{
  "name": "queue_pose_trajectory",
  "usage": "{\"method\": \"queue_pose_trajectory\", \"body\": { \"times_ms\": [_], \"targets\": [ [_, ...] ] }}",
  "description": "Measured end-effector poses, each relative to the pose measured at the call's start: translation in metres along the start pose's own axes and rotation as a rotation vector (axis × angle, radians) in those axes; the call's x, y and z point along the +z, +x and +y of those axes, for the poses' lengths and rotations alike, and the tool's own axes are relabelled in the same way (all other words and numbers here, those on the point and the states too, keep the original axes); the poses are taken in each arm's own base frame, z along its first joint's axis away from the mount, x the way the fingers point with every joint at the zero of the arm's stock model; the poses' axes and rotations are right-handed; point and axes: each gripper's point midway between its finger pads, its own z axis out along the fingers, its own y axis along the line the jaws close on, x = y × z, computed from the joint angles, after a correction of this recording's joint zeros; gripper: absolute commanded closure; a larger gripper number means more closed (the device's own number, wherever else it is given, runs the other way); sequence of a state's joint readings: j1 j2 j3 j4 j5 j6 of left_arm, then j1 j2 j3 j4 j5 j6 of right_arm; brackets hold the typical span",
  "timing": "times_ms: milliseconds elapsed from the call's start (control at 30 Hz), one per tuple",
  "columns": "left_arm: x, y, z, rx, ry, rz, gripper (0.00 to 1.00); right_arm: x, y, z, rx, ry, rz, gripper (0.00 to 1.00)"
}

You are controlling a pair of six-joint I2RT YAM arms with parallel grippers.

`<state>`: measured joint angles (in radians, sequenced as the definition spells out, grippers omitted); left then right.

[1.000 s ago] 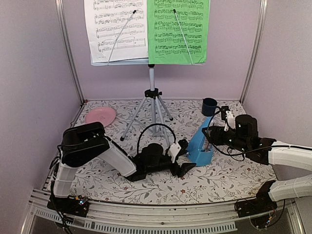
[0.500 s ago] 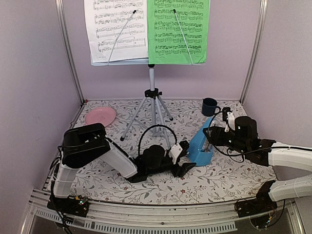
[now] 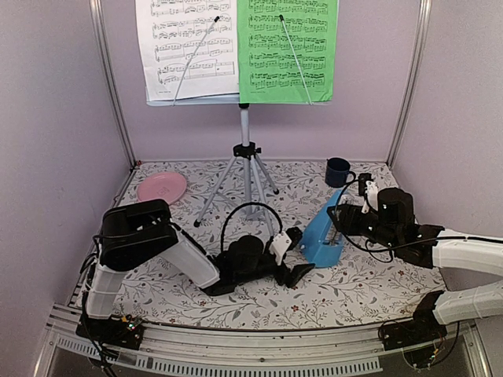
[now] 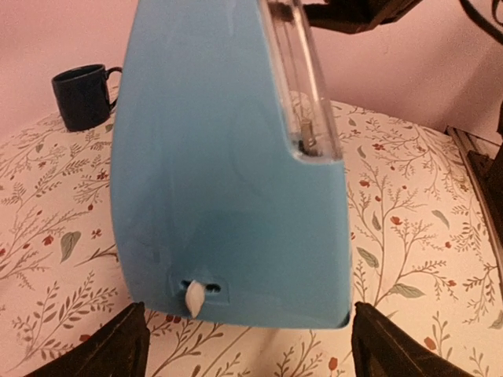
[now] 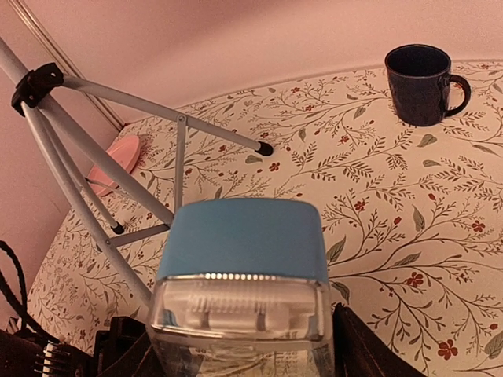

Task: Set up the instrument practice props

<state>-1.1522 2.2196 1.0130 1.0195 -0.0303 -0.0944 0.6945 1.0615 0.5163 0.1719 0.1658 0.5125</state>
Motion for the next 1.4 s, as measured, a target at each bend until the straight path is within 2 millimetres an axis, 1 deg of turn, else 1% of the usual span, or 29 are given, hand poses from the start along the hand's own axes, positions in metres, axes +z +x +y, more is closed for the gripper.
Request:
{"method": "queue_pose_trajectory", "body": {
  "times_ms": [133, 200, 267, 300, 333, 367, 433, 533, 567, 633, 733, 833, 933, 1067, 1100, 1200, 1300, 1400],
  "targets": [
    [-0.012, 0.014, 0.008, 0.025, -0.045, 0.03, 0.06, -0.002, 0.004, -0.003, -0.029, 0.052, -0.003, 1.0],
    [-0.018, 0.016, 0.011, 0.045, -0.064, 0.038, 0.05, -0.002, 0.006, -0.003, -0.053, 0.082, -0.002, 0.94],
    [-0.024, 0.011, 0.014, 0.064, -0.084, 0.028, 0.05, 0.001, 0.007, -0.003, -0.071, 0.11, -0.007, 0.85],
    [-0.028, 0.006, 0.015, 0.072, -0.093, 0.015, 0.04, 0.003, 0.007, -0.003, -0.084, 0.132, -0.013, 0.82],
    [-0.031, 0.0, 0.017, 0.081, -0.102, 0.002, 0.04, 0.004, 0.008, -0.003, -0.094, 0.147, -0.015, 0.82],
    [-0.034, -0.006, 0.017, 0.088, -0.108, -0.011, 0.04, 0.006, 0.008, -0.002, -0.107, 0.166, -0.019, 0.78],
    [-0.04, -0.02, 0.018, 0.104, -0.117, -0.047, 0.03, 0.012, 0.009, 0.001, -0.133, 0.199, -0.022, 0.77],
    [-0.046, -0.034, 0.019, 0.12, -0.13, -0.083, 0.03, 0.021, 0.013, 0.01, -0.166, 0.227, -0.022, 0.76],
    [-0.047, -0.036, 0.02, 0.125, -0.134, -0.091, 0.03, 0.024, 0.015, 0.013, -0.177, 0.238, -0.023, 0.72],
    [-0.048, -0.037, 0.02, 0.136, -0.139, -0.095, 0.03, 0.029, 0.017, 0.019, -0.196, 0.263, -0.03, 0.58],
    [-0.051, -0.032, 0.022, 0.152, -0.148, -0.083, 0.03, 0.034, 0.02, 0.027, -0.2, 0.299, -0.037, 0.47],
    [-0.057, -0.027, 0.025, 0.169, -0.162, -0.068, 0.03, 0.035, 0.022, 0.032, -0.185, 0.317, -0.041, 0.37],
    [-0.062, -0.03, 0.026, 0.174, -0.168, -0.075, 0.03, 0.034, 0.024, 0.034, -0.157, 0.316, -0.042, 0.24],
    [-0.067, -0.034, 0.026, 0.175, -0.169, -0.089, 0.03, 0.035, 0.025, 0.038, -0.105, 0.297, -0.041, 0.02],
    [-0.068, -0.034, 0.026, 0.174, -0.169, -0.091, 0.03, 0.034, 0.026, 0.041, -0.1, 0.286, -0.037, 0.0],
    [-0.069, -0.033, 0.025, 0.178, -0.167, -0.088, 0.03, 0.033, 0.025, 0.047, -0.087, 0.251, -0.028, 0.01],
    [-0.069, -0.033, 0.024, 0.183, -0.159, -0.084, 0.03, 0.027, 0.018, 0.058, -0.069, 0.195, -0.026, 0.01],
    [-0.072, -0.046, 0.023, 0.179, -0.155, -0.105, 0.03, 0.017, 0.005, 0.066, -0.024, 0.098, -0.024, 0.01]
  ]
}}
